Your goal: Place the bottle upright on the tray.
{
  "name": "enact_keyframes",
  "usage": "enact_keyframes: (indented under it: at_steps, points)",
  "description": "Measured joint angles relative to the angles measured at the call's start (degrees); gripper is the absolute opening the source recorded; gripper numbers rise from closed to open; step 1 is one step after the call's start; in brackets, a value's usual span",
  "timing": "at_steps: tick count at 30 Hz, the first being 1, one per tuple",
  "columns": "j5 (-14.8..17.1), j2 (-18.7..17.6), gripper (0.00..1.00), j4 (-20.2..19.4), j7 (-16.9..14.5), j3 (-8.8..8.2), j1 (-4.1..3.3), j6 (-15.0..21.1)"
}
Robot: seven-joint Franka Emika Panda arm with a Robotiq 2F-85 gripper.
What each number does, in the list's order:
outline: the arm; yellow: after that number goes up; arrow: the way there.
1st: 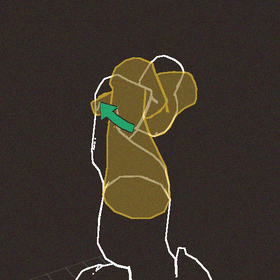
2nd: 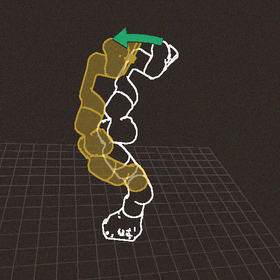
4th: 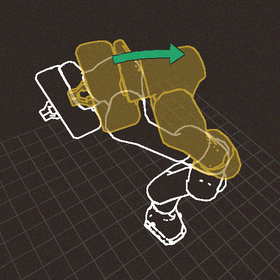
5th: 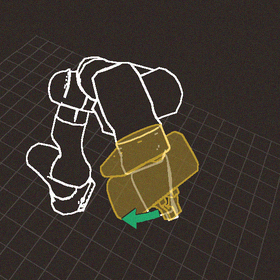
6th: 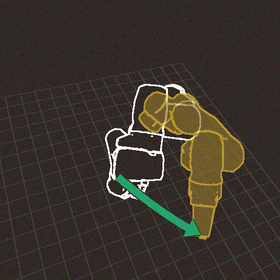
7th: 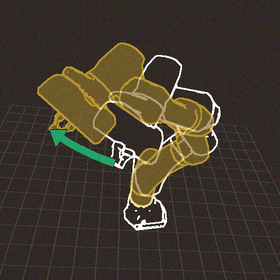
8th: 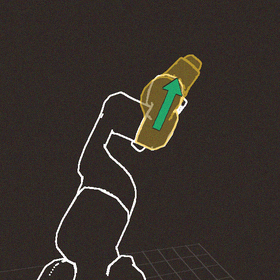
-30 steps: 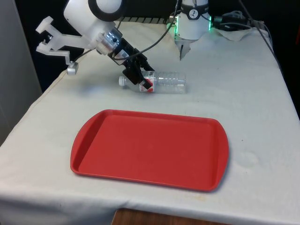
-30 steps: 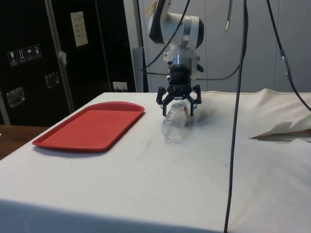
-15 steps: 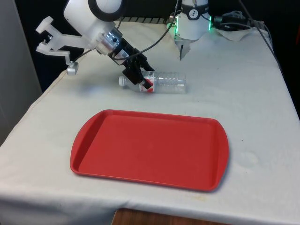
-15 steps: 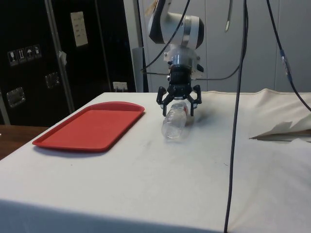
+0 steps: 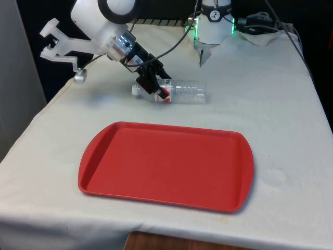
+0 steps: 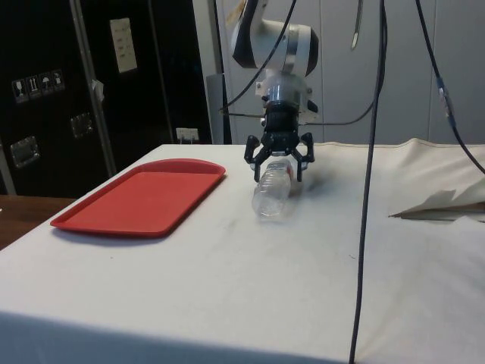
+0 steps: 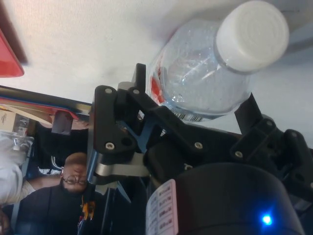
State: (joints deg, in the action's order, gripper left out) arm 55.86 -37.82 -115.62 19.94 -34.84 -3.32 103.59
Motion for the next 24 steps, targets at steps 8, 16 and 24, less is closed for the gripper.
enact_keyframes:
  at_steps: [8, 16, 24]
  points:
    - [0.00, 0.06, 0.55, 0.06, 0.00, -0.11, 0.00, -0.17]
    - [0.00, 0.29, 0.37, 0.11, 0.00, -0.40, 0.00, -0.86]
    - [0.00, 0.34, 0.34, 0.23, 0.00, -0.57, -0.06, -1.20]
